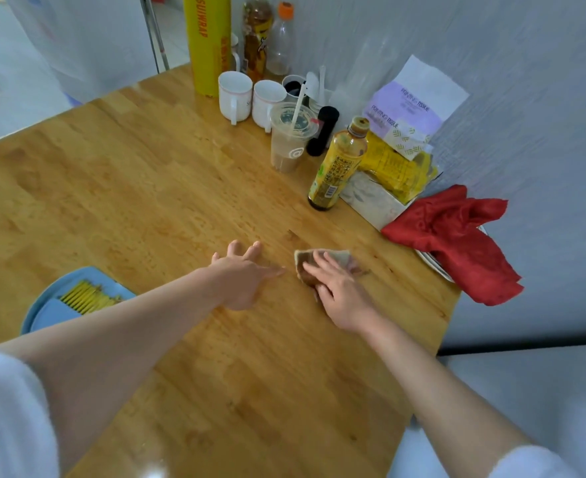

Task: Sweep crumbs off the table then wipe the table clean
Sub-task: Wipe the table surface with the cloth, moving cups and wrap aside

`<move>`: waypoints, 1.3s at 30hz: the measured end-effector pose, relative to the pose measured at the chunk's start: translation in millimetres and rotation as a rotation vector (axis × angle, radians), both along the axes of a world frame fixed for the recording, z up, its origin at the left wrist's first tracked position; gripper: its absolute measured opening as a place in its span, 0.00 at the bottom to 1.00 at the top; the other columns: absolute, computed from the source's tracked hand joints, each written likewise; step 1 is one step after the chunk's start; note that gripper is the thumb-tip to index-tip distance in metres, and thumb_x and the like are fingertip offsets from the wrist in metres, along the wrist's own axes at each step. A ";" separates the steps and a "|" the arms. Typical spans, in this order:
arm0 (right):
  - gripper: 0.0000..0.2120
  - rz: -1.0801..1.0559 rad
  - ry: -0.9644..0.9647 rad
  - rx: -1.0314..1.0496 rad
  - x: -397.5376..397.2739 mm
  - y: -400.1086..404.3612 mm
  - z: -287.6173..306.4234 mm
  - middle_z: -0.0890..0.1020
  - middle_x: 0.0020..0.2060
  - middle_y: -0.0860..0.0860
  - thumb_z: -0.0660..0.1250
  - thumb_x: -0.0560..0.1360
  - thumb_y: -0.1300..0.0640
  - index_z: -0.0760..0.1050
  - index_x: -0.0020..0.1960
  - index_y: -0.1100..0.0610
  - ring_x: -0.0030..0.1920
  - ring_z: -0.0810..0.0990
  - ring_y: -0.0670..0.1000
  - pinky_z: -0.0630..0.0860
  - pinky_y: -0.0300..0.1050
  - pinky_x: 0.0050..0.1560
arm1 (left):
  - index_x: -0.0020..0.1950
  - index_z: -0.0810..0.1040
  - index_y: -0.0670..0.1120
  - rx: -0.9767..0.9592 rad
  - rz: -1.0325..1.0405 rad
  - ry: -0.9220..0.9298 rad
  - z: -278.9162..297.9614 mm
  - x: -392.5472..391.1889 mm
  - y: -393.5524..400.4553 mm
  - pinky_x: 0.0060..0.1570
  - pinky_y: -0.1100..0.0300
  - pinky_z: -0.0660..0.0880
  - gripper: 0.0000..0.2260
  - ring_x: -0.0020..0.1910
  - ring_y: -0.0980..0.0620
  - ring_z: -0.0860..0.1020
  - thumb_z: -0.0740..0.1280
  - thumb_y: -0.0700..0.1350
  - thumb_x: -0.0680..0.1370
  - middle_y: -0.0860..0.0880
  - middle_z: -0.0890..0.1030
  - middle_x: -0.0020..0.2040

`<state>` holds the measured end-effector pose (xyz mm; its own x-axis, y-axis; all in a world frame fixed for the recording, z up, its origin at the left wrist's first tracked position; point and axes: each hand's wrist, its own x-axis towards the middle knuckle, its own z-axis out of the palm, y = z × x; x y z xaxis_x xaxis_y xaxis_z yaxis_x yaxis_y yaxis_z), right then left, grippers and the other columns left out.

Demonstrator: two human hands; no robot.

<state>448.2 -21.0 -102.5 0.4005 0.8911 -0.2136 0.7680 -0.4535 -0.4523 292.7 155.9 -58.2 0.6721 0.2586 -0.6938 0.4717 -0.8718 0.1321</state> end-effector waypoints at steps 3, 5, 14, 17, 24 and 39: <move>0.23 -0.060 -0.043 -0.064 34.7 -39.5 3.2 0.52 0.79 0.44 0.55 0.85 0.56 0.60 0.79 0.46 0.81 0.46 0.47 0.41 0.45 0.78 | 0.78 0.42 0.68 0.003 0.004 -0.027 -0.7 -1.1 -0.8 0.73 0.32 0.55 0.39 0.78 0.33 0.41 0.65 0.45 0.80 0.49 0.37 0.81; 0.23 -0.289 -0.082 -0.140 64.4 -17.5 5.8 0.52 0.81 0.50 0.53 0.86 0.54 0.58 0.80 0.48 0.81 0.48 0.53 0.43 0.48 0.78 | 0.81 0.39 0.60 0.012 0.025 -0.079 -3.9 -4.6 3.9 0.73 0.34 0.58 0.44 0.78 0.34 0.44 0.69 0.50 0.78 0.50 0.41 0.82; 0.25 0.187 -0.084 -0.029 -74.2 5.1 3.9 0.48 0.80 0.44 0.54 0.85 0.55 0.56 0.80 0.45 0.80 0.41 0.48 0.34 0.46 0.77 | 0.81 0.36 0.47 -0.037 0.093 -0.215 -17.3 -14.0 14.0 0.75 0.38 0.53 0.55 0.80 0.40 0.46 0.75 0.57 0.72 0.50 0.54 0.81; 0.24 0.023 -0.134 -0.086 -18.5 -68.2 5.3 0.46 0.79 0.43 0.53 0.86 0.53 0.54 0.81 0.46 0.80 0.40 0.48 0.40 0.51 0.80 | 0.81 0.39 0.50 -0.024 0.064 -0.202 -17.7 -15.5 13.7 0.75 0.37 0.51 0.52 0.80 0.41 0.44 0.74 0.58 0.73 0.52 0.47 0.82; 0.25 -0.431 -0.252 -0.083 -16.3 -27.6 -7.1 0.54 0.81 0.55 0.54 0.84 0.56 0.56 0.80 0.53 0.80 0.50 0.59 0.53 0.63 0.78 | 0.82 0.44 0.55 0.010 0.028 -0.155 -16.9 -11.8 10.6 0.75 0.36 0.51 0.46 0.80 0.39 0.43 0.72 0.58 0.75 0.52 0.42 0.82; 0.25 -0.098 -0.179 0.016 -93.1 -103.1 -7.5 0.52 0.81 0.47 0.57 0.83 0.58 0.59 0.79 0.49 0.81 0.44 0.52 0.42 0.57 0.80 | 0.82 0.44 0.57 0.031 0.034 -0.154 -18.8 -11.8 10.9 0.76 0.37 0.50 0.45 0.80 0.41 0.42 0.72 0.58 0.75 0.53 0.42 0.82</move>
<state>355.0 -124.1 -110.0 0.5158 0.8486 -0.1175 0.7893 -0.5241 -0.3200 280.9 166.8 -77.0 0.7605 0.3023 -0.5746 0.4772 -0.8604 0.1788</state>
